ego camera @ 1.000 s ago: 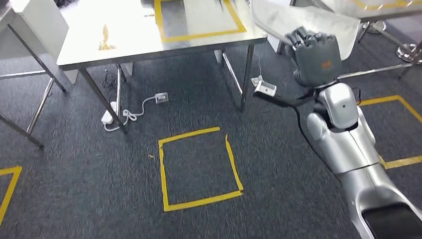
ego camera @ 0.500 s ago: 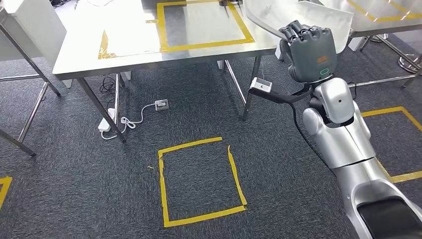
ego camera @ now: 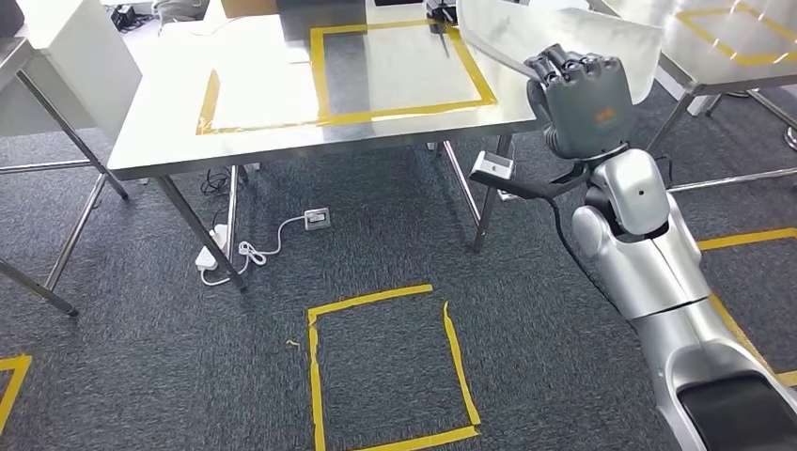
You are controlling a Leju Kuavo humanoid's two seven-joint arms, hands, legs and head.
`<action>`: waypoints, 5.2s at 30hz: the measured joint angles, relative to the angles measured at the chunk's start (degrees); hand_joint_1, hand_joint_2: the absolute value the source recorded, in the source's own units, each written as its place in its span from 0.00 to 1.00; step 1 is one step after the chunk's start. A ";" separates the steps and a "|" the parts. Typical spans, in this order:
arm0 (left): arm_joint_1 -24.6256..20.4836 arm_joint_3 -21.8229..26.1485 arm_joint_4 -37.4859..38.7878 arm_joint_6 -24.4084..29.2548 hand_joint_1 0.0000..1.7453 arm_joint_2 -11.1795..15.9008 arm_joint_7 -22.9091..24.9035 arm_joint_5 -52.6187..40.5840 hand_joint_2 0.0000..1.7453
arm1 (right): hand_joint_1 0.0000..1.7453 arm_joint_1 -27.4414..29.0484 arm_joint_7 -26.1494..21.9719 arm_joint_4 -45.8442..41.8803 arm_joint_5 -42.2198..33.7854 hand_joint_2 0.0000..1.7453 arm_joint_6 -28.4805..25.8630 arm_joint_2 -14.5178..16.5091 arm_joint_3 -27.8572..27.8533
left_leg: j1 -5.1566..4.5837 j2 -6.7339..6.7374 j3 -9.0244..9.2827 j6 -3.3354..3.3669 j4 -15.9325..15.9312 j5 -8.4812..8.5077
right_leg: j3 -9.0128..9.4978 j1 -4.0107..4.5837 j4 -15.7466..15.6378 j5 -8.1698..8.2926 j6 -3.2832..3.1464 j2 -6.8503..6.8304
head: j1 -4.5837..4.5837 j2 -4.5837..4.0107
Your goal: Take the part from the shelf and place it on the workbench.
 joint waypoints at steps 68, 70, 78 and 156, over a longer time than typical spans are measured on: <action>-1.58 3.06 -0.02 6.92 0.00 -1.51 2.54 -0.02 1.00 | 1.00 1.61 2.25 3.03 -1.35 1.00 -0.06 -2.10 1.64 | 1.36 0.61 -9.72 -1.84 11.36 -5.36 | -1.93 -0.73 0.54 1.17 0.00 -0.45 | -0.23 0.00; -1.62 3.47 -0.02 7.26 0.00 -1.50 2.79 0.02 1.00 | 1.00 2.03 2.26 2.79 -1.24 1.00 -0.05 -2.09 1.61 | 1.27 0.61 -7.90 -1.38 3.99 0.66 | -1.02 -0.70 0.67 0.46 0.24 -0.38 | -0.23 0.00; -1.78 4.12 -0.03 7.04 0.00 -1.61 1.71 0.21 1.00 | 1.00 2.35 2.05 2.47 -0.89 1.00 0.42 -2.25 1.42 | 0.95 0.40 -5.92 -0.59 -2.50 4.49 | -0.54 -0.31 0.52 -0.15 0.07 -0.13 | -0.22 0.00; -2.84 5.84 -0.27 7.03 0.00 -5.78 0.99 -1.97 1.00 | 1.00 -3.76 -5.23 11.56 -5.85 1.00 2.19 -2.71 1.41 | 1.75 0.77 -15.02 -2.67 13.90 -1.52 | 1.12 -1.80 -0.22 -1.67 1.26 -0.73 | -0.13 0.00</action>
